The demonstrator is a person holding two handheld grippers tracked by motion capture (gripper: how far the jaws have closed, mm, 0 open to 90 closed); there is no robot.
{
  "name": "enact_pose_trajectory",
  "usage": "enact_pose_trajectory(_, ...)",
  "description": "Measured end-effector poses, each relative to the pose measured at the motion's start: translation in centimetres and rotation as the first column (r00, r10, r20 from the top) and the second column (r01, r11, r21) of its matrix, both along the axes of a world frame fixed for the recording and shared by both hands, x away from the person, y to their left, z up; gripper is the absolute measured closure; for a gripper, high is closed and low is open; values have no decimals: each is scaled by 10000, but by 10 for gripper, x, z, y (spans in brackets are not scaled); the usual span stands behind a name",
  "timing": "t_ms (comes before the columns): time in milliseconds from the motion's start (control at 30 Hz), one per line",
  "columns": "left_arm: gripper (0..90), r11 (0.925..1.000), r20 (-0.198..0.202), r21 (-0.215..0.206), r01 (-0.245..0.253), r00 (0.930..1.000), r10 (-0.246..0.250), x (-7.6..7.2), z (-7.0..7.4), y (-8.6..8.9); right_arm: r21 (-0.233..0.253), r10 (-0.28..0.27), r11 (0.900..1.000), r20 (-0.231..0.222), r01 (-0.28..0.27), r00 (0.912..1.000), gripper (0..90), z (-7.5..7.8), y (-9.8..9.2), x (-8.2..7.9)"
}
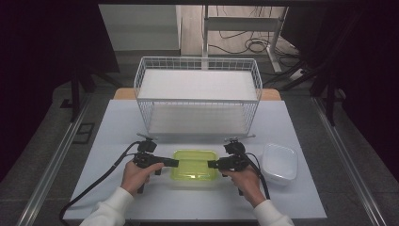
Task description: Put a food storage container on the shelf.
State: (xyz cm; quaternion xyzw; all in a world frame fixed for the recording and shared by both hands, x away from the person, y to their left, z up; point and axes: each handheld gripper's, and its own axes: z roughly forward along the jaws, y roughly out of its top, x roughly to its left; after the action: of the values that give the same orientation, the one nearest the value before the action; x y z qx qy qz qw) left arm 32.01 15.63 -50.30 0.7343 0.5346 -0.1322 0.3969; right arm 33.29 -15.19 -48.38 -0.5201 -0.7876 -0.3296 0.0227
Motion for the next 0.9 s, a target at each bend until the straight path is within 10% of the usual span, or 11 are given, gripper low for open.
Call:
enact_pose_trajectory(533, 665, 9976, -458, -677, -148, 9989, 117, -2, -6, 1, 1250, -222, 9915, -1190, 372, 9926, 568, -7, -6, 2)
enact_pose_trajectory(900, 788, 9904, 25, -1317, -409, 9991, 416, -8, 7, 7, 2008, -576, 9767, -918, 751, 9941, 735, 6, -16, -2)
